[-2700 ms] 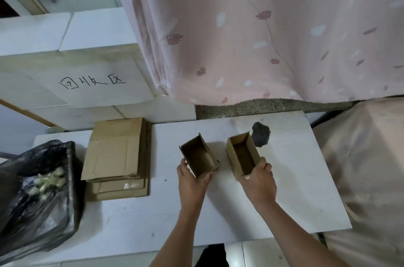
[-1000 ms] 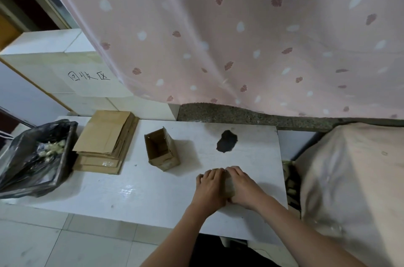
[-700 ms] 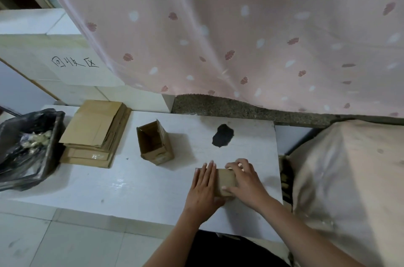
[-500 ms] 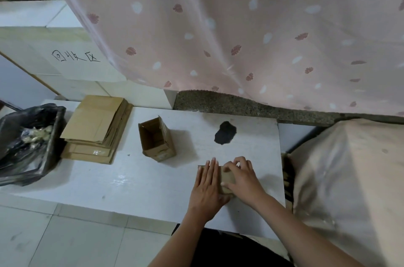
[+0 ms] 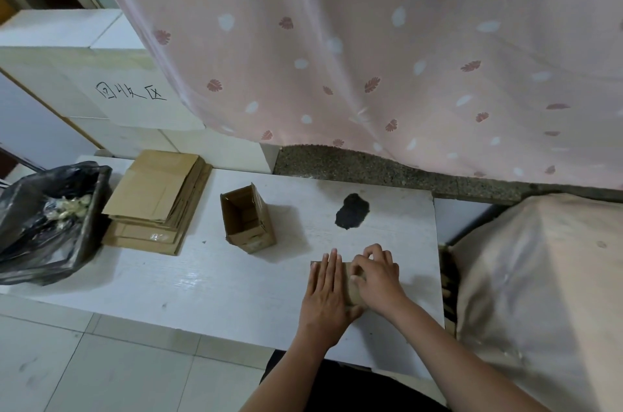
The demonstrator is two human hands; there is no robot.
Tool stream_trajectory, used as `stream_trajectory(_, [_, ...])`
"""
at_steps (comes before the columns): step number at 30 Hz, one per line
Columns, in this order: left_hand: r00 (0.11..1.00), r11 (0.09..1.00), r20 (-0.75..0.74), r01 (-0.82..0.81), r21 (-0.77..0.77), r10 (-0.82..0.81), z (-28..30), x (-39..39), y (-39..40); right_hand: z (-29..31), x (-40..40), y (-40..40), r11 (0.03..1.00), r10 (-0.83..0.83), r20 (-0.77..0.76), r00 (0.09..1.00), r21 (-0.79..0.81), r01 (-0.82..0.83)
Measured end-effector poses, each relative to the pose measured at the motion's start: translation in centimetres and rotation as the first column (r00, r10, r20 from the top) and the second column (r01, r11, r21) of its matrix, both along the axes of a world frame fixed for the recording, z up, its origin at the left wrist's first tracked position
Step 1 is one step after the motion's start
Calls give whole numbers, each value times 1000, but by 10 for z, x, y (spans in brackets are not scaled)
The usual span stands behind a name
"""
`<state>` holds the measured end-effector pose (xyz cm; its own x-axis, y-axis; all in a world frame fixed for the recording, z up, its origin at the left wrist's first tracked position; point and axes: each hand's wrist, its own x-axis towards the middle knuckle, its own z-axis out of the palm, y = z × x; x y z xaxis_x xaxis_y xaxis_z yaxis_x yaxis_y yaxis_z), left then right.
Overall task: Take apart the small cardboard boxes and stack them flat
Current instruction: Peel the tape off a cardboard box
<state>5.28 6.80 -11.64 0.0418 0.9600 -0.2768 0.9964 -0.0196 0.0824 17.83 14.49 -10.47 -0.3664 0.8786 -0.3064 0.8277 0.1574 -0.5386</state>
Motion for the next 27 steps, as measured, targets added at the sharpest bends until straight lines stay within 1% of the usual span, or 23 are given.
stream_trajectory(2, [999, 999, 35, 4, 33, -5, -3, -1, 1, 0, 0, -1, 1000, 3, -30, 1000, -22, -4])
stream_trajectory(4, [998, 999, 62, -1, 34, -1, -5, -1, 2, 2, 2, -3, 999, -3, -72, 997, -47, 0])
stream_trajectory(6, [998, 1000, 58, 6, 30, -8, -7, -1, 2, 4, 6, -6, 996, -18, -148, 989, -85, 5])
stream_trajectory(8, [997, 1000, 72, 12, 22, -14, -9, 0, 1, 6, 12, -9, 987, -66, -221, 973, -160, 30])
stream_trajectory(10, [998, 999, 61, 9, 40, -11, -10, 1, 1, 7, 19, -12, 971, -133, -247, 960, -228, 76])
stream_trajectory(12, [999, 998, 54, -11, 56, 8, -11, 3, 0, 7, 25, -10, 961, -232, -284, 930, -214, 174])
stream_trajectory(14, [998, 999, 55, -22, 50, 19, -12, 4, 1, 8, 30, -4, 919, -383, -333, 862, -233, 319])
stream_trajectory(16, [998, 999, 61, -22, 42, 19, -12, 7, 1, 11, 33, -2, 866, -486, -342, 804, -313, 390])
stream_trajectory(17, [997, 999, 68, -24, 36, 21, -11, 9, 0, 12, 34, -3, 858, -496, -329, 803, -326, 396])
stream_trajectory(18, [997, 999, 74, -26, 34, 24, -11, 11, 0, 12, 35, -4, 871, -475, -309, 824, -299, 389])
stream_trajectory(20, [996, 999, 83, -21, 35, 18, -10, 15, 0, 9, 36, -7, 912, -406, -276, 871, -185, 366])
stream_trajectory(22, [997, 1000, 75, -3, 18, 1, -12, 15, 2, 8, 37, -6, 922, -386, -259, 885, -108, 371])
stream_trajectory(25, [998, 998, 33, 52, -36, -51, -8, 16, 4, 12, 37, -2, 916, -399, -249, 882, -157, 370])
stream_trajectory(27, [995, 996, 54, 81, -27, -79, -3, 18, 6, 15, 37, -3, 921, -383, -267, 884, -180, 345])
